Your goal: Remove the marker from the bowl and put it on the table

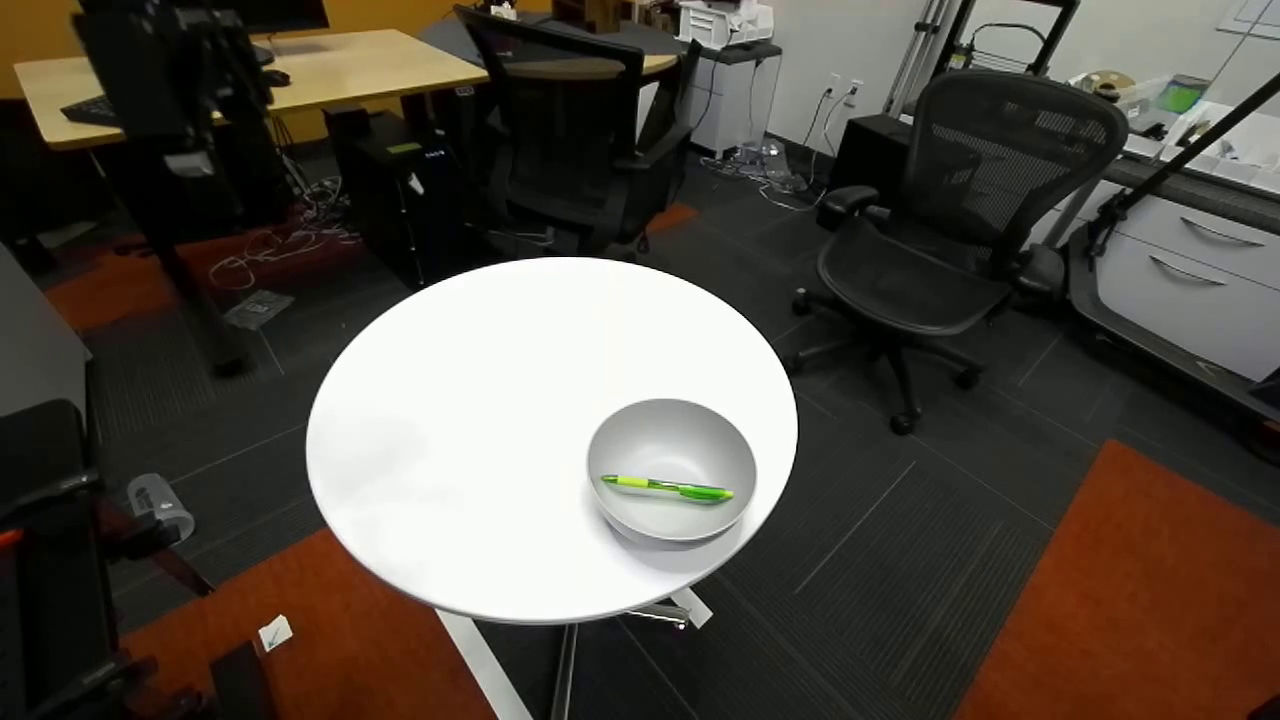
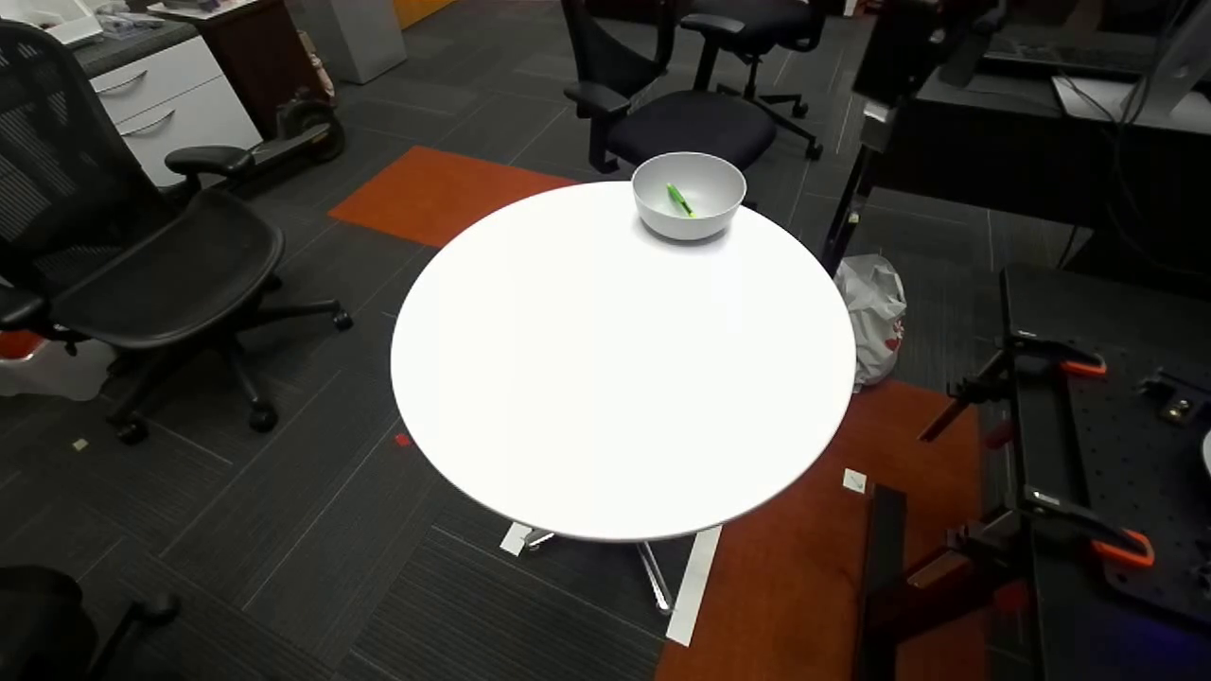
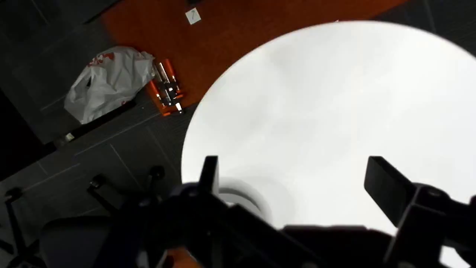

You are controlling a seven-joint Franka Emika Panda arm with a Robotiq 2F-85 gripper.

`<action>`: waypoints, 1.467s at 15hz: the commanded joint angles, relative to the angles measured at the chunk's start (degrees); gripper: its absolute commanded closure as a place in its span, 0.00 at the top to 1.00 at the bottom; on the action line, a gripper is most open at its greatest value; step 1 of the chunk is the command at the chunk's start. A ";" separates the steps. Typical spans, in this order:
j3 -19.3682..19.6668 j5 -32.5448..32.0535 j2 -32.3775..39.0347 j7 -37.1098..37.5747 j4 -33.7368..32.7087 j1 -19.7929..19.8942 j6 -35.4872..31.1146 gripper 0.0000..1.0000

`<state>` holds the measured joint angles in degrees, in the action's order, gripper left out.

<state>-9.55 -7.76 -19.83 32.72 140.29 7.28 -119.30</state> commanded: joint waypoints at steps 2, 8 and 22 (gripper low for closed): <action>3.43 -6.79 11.35 6.54 -7.38 2.34 -3.71 1.00; 10.42 -7.98 21.51 10.19 -16.58 1.37 -7.43 1.00; 15.42 -6.58 26.79 9.16 -21.69 -0.10 -8.58 1.00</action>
<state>4.25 -14.62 6.94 42.12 118.68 8.74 -127.95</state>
